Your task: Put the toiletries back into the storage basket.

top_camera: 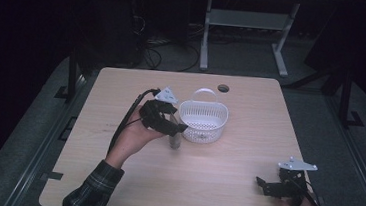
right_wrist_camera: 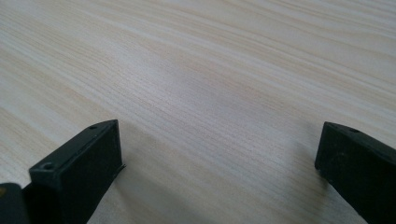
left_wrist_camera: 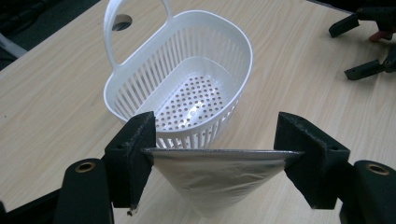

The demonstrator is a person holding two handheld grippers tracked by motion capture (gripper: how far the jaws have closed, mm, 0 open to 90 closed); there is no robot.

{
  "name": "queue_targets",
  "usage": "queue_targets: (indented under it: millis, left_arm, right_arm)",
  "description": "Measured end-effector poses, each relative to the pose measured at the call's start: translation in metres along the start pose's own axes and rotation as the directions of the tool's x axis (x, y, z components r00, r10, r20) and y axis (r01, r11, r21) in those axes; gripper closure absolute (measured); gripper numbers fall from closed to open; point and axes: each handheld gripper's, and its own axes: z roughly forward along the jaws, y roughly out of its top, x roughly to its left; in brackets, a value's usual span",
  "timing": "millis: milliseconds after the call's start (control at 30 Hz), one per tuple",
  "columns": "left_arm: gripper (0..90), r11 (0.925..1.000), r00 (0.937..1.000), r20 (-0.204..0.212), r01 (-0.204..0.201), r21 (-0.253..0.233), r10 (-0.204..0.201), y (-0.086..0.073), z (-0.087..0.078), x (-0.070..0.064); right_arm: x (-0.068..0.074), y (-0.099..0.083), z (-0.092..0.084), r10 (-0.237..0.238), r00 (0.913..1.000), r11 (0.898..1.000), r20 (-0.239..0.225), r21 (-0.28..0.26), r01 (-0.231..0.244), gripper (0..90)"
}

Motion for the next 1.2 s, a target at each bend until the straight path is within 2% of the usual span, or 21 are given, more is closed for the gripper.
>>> queue_targets:
  millis: [367,933,1200]
  left_arm:
    - [29.8,0.9998,0.9998,-0.016,-0.014,-0.012,0.014,0.010,-0.010,0.002]
    - [29.8,0.9994,1.0000,-0.004,-0.007,-0.034,0.007,0.023,-0.017,0.006]
    - [29.8,0.9989,0.9999,-0.006,-0.016,-0.044,0.016,0.031,-0.021,0.006]
  right_arm:
    - [0.000,0.000,0.000,-0.002,1.0000,1.000,0.000,-0.001,0.002,0.0]
    - [0.000,0.000,0.000,-0.002,1.0000,1.000,0.000,0.000,0.002,0.0]
    - [0.000,0.000,0.000,-0.001,1.0000,1.000,0.001,-0.001,0.001,0.0]
